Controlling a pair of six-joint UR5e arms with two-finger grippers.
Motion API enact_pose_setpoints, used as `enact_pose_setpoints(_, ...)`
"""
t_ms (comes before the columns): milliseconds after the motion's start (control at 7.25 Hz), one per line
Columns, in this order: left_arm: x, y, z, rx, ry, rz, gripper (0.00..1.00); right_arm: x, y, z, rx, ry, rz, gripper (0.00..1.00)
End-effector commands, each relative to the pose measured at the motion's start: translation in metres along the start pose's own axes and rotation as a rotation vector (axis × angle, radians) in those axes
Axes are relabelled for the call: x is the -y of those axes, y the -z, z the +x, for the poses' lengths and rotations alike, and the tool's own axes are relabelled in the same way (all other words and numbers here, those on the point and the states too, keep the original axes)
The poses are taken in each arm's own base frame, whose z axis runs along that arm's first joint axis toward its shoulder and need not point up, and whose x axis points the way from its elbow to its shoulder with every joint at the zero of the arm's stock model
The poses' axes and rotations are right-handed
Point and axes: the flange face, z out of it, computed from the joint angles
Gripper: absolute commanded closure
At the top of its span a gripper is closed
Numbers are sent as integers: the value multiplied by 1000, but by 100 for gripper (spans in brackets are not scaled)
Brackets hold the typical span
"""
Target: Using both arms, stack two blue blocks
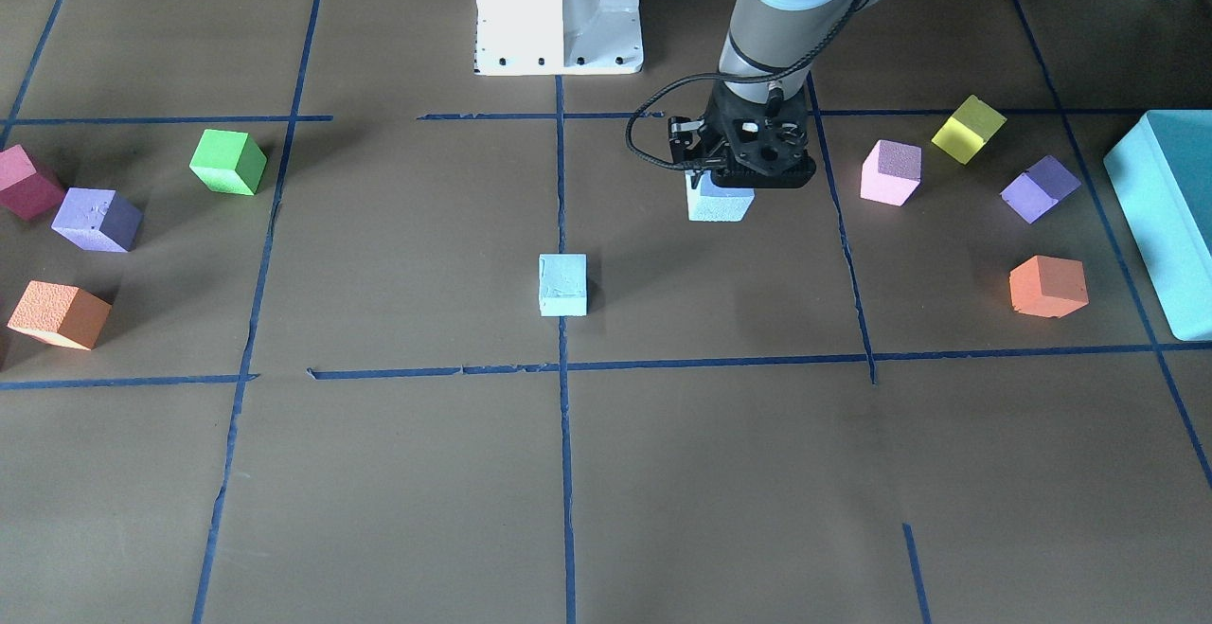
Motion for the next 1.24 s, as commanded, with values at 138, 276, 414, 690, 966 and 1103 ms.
enact_pose_setpoints(138, 15, -12, 99, 12, 5, -6, 92, -52, -15, 58, 87, -112, -5, 0)
enact_pose_setpoints(276, 19, -23, 123, 2, 23, -13, 92, -55, -16, 59, 87, -117, -9, 0)
enact_pose_setpoints(414, 23, -45, 134, -19, 7, -12, 92, -55, -15, 60, 87, -119, -7, 0)
enact_pose_setpoints(690, 32, -59, 137, -18, 7, 14, 92, -55, -14, 60, 87, -121, -4, 0)
enact_pose_setpoints(966, 34, -66, 145, -13, 4, 9, 91, -55, -13, 59, 87, -119, -2, 0)
enact_pose_setpoints(1103, 38, -76, 144, -20, -1, 12, 91, -55, -14, 60, 87, -118, -3, 0)
